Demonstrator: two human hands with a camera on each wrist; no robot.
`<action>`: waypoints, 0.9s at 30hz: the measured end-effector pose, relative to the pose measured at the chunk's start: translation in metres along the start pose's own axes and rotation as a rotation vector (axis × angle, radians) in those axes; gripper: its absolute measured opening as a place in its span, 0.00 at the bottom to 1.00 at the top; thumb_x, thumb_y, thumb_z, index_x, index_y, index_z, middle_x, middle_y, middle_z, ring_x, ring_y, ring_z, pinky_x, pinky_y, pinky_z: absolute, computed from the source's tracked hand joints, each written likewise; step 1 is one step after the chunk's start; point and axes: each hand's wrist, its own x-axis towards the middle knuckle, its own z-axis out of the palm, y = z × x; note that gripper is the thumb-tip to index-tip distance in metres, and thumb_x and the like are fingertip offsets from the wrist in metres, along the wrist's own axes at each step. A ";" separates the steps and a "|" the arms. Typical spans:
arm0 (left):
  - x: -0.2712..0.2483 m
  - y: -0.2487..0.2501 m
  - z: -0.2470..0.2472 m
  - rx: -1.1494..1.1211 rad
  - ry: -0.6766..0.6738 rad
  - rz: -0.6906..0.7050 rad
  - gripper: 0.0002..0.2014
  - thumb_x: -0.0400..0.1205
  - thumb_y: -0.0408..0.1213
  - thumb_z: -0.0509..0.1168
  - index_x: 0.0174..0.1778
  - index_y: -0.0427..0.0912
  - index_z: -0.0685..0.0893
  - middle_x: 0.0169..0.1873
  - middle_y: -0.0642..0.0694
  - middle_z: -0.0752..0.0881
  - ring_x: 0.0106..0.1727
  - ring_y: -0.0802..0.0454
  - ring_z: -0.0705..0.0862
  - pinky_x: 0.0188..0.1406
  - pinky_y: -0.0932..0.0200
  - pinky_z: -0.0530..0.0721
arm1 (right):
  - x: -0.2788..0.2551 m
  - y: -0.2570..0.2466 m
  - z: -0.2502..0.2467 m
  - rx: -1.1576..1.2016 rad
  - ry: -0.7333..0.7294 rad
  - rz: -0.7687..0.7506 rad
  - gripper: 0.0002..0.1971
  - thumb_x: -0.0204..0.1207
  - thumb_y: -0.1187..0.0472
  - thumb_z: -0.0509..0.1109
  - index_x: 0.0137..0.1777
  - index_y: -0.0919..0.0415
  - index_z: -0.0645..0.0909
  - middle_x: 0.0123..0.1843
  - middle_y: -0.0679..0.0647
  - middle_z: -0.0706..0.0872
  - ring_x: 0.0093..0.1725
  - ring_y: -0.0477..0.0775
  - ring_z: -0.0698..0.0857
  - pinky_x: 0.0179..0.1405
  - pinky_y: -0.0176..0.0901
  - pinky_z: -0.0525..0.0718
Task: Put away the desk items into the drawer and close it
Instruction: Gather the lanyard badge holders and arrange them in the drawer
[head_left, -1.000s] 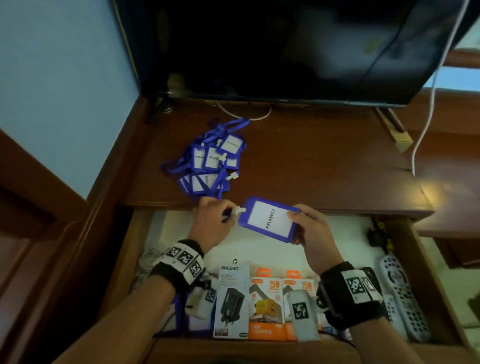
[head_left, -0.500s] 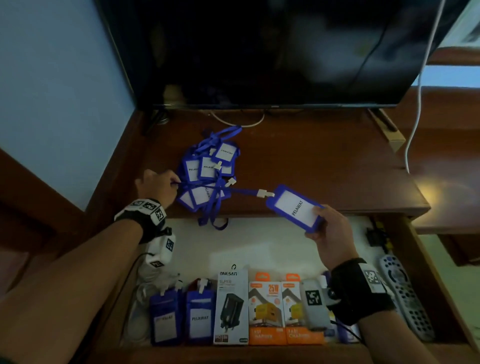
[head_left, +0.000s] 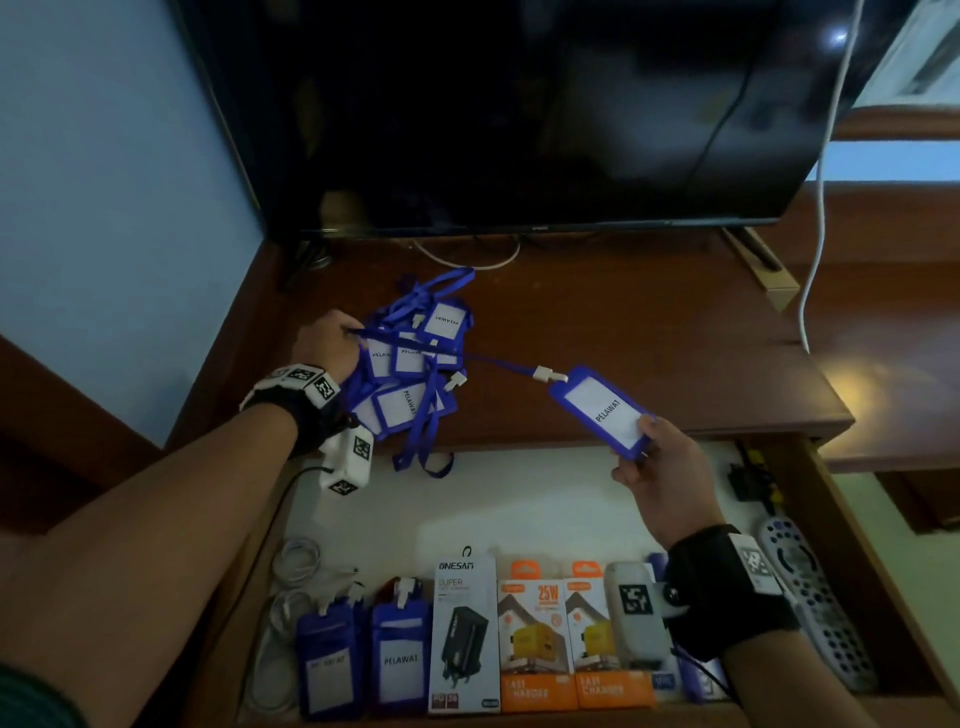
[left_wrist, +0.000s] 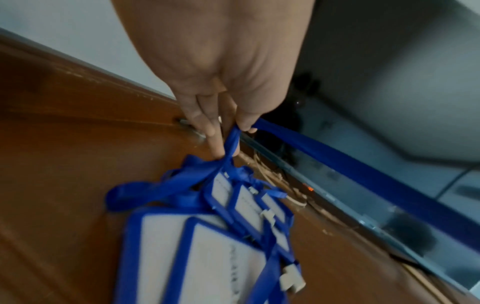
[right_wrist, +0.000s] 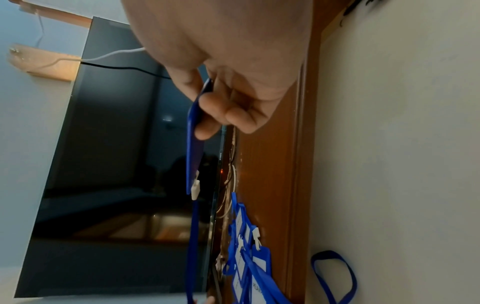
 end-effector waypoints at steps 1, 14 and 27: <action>-0.001 0.007 -0.006 -0.031 0.029 0.009 0.11 0.79 0.36 0.61 0.38 0.60 0.79 0.49 0.44 0.89 0.50 0.42 0.88 0.54 0.44 0.87 | 0.000 0.001 -0.001 -0.006 0.010 0.002 0.05 0.82 0.63 0.60 0.49 0.64 0.75 0.39 0.58 0.79 0.27 0.48 0.75 0.19 0.35 0.69; -0.092 0.070 0.003 -0.389 0.061 0.145 0.08 0.83 0.33 0.62 0.54 0.48 0.83 0.50 0.53 0.84 0.40 0.68 0.79 0.37 0.74 0.76 | -0.017 0.011 -0.002 0.089 0.047 0.033 0.06 0.81 0.65 0.60 0.41 0.60 0.74 0.33 0.55 0.81 0.18 0.50 0.69 0.21 0.39 0.70; -0.210 0.073 0.087 -0.629 -0.357 -0.059 0.13 0.84 0.50 0.62 0.51 0.47 0.86 0.47 0.53 0.88 0.51 0.58 0.84 0.50 0.59 0.79 | -0.051 0.024 0.016 -0.150 -0.006 0.066 0.05 0.77 0.72 0.61 0.48 0.63 0.73 0.36 0.60 0.83 0.21 0.56 0.73 0.23 0.42 0.73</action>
